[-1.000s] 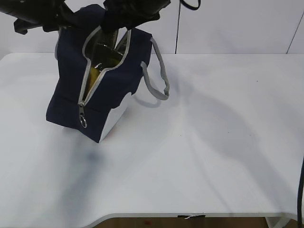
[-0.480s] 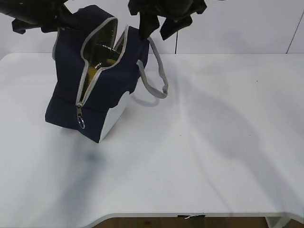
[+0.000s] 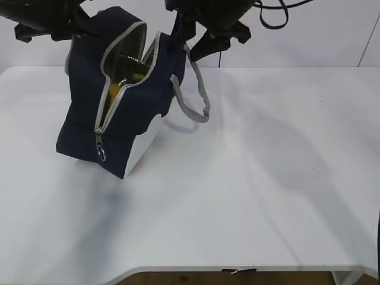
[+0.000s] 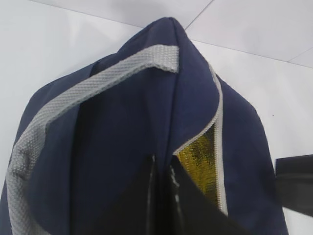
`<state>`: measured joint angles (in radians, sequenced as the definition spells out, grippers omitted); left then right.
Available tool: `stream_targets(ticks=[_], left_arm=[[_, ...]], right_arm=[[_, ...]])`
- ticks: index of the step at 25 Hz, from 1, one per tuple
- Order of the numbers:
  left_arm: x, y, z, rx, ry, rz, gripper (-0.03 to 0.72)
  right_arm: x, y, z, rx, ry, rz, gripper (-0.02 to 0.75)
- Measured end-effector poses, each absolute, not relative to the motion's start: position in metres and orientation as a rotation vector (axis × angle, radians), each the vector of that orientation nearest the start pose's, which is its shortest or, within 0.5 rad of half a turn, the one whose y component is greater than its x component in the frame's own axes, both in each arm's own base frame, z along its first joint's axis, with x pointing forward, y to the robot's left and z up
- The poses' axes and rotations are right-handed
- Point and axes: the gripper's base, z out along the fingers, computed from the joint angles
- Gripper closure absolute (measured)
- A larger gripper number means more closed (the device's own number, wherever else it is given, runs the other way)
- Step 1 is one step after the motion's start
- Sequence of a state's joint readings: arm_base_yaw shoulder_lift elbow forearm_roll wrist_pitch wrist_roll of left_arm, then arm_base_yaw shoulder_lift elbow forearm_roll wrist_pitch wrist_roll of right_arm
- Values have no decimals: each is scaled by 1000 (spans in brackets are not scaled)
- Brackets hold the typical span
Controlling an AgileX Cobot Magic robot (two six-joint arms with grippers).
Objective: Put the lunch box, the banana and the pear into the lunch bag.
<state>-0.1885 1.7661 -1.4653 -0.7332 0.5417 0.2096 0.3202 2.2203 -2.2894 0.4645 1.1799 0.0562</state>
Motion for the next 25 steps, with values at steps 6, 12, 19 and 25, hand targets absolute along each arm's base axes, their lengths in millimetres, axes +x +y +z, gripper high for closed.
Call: stream_targets(ticks=[6, 12, 19, 25], left_arm=[[398, -108, 310, -90, 2258, -737, 690], [398, -107, 310, -76, 2261, -719, 690], [397, -111, 310, -58, 2266, -718, 690], [386, -142, 310, 44, 2274, -754, 690]], right_arm=[[460, 196, 300, -250, 2616, 816, 326], [465, 199, 284, -235, 2647, 844, 520], [465, 200, 293, -321, 2620, 832, 721], [463, 192, 320, -411, 2559, 711, 729]])
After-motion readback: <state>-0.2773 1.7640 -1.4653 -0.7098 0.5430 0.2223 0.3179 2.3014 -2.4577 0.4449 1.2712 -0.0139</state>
